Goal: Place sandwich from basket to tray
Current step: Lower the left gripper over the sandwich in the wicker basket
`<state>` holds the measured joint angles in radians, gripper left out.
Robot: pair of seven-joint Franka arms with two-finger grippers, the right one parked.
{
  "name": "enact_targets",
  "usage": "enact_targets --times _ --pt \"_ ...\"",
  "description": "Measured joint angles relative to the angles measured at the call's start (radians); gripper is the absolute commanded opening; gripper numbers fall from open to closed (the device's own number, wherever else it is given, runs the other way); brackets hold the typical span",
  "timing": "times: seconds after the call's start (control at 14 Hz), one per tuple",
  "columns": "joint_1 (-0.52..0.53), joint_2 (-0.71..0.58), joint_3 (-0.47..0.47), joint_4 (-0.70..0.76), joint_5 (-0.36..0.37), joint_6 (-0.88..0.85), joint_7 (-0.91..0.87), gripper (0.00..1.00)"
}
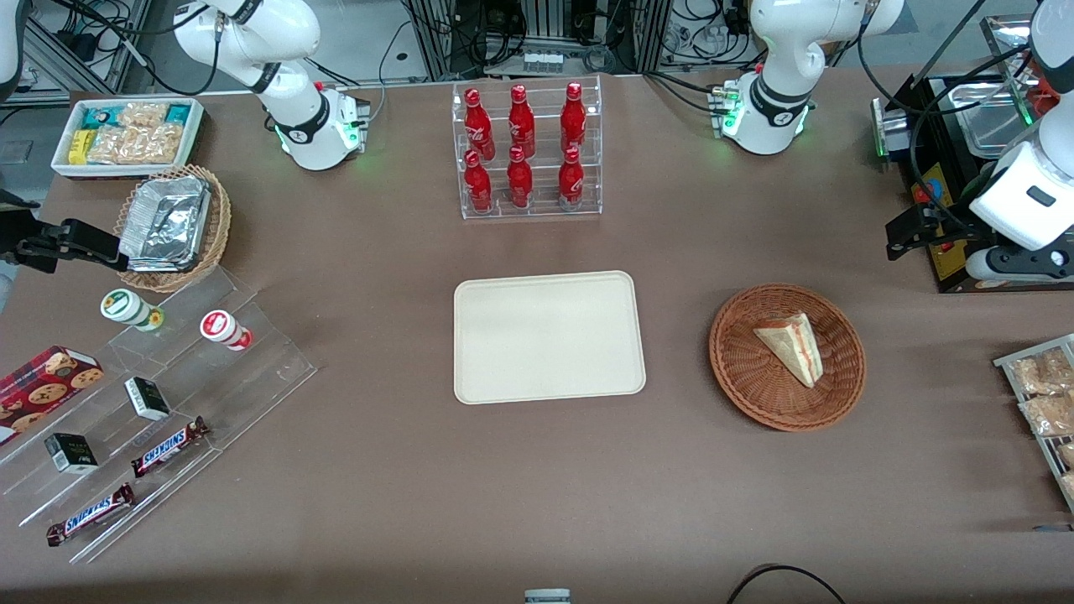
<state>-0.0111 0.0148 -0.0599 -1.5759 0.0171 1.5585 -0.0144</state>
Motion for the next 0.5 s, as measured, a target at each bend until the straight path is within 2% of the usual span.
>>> enact_targets --times 0.5 --pt "0.001 0.033 0.003 -0.027 0.003 0.011 0.007 1.00"
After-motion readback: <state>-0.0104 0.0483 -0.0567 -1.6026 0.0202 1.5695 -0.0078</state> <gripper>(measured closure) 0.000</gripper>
